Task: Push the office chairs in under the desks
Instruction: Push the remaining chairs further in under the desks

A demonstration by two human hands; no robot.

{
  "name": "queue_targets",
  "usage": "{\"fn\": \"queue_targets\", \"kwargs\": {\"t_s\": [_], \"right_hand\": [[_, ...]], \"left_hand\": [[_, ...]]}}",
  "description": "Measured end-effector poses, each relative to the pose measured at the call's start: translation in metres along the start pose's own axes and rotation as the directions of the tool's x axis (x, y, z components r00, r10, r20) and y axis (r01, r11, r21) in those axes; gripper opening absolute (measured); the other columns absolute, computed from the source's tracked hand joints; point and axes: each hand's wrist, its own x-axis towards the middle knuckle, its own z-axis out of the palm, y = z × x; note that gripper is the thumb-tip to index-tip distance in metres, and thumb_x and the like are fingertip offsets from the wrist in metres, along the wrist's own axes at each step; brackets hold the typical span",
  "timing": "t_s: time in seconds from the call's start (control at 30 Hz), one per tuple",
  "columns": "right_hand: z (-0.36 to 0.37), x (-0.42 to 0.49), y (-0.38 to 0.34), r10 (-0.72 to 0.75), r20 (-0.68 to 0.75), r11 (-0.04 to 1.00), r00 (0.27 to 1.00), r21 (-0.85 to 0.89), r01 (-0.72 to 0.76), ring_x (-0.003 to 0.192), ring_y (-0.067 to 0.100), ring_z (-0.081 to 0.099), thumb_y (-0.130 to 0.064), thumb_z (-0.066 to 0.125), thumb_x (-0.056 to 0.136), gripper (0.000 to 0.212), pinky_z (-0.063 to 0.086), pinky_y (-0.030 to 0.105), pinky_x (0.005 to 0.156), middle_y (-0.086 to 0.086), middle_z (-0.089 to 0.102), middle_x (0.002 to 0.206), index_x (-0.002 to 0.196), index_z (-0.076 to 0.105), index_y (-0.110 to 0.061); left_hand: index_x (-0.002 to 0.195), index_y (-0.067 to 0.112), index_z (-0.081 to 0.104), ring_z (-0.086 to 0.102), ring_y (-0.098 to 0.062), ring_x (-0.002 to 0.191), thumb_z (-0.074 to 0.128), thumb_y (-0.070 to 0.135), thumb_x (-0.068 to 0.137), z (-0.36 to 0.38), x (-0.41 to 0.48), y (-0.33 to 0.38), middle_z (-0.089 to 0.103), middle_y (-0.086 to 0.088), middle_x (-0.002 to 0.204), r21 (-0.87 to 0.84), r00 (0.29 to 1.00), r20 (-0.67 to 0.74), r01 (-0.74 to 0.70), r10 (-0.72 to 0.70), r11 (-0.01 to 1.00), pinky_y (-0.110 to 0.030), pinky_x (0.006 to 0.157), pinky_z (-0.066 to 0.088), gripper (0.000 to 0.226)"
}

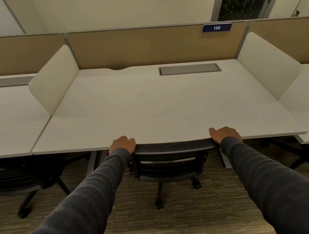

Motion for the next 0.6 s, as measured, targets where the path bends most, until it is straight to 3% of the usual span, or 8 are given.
{"fn": "queue_targets", "kwargs": {"t_s": [0.2,0.33,0.4,0.6], "right_hand": [[0.001,-0.007,-0.001,0.03,-0.025,0.998,0.999,0.063,-0.029,0.086,0.028,0.054,-0.057,0.038,0.096,0.06,0.041,0.035,0.075,0.013,0.061,0.097,0.111,0.064,-0.004],[0.006,-0.016,-0.002,0.066,-0.073,0.988,0.995,0.147,-0.055,0.12,0.037,0.052,-0.066,0.032,0.097,0.077,0.042,0.044,0.095,0.02,0.053,0.138,0.141,0.047,-0.006],[0.011,-0.024,-0.005,0.049,-0.143,0.992,0.988,0.126,-0.031,0.13,0.04,0.045,-0.07,0.029,0.096,0.081,0.037,0.05,0.106,0.022,0.046,0.144,0.147,0.041,-0.008],[0.027,-0.051,-0.032,-0.094,-0.269,0.996,0.958,-0.029,0.09,0.141,0.04,0.032,-0.07,0.026,0.096,0.081,0.02,0.056,0.116,0.022,0.04,0.151,0.152,0.037,-0.012]], "left_hand": [[0.108,0.013,0.059,0.055,-0.026,0.095,0.037,0.044,0.095,0.001,0.003,-0.012,0.062,-0.011,0.113,-0.115,1.0,0.002,0.0,0.0,0.993,-0.037,0.079,0.041,0.04],[0.138,0.016,0.047,0.048,-0.034,0.122,0.032,0.055,0.097,0.0,0.005,-0.015,0.049,-0.014,0.138,-0.187,0.999,-0.028,0.033,-0.039,0.982,-0.045,0.102,0.041,0.059],[0.147,0.02,0.039,0.041,-0.035,0.13,0.029,0.061,0.097,0.0,0.006,-0.015,0.041,-0.015,0.145,-0.142,0.997,-0.073,0.003,-0.013,0.99,-0.048,0.106,0.035,0.065],[0.149,0.02,0.036,0.04,-0.035,0.133,0.024,0.067,0.096,-0.011,0.011,-0.027,0.04,-0.017,0.147,-0.126,0.995,-0.101,-0.034,0.021,0.991,-0.05,0.107,0.033,0.073]]}}
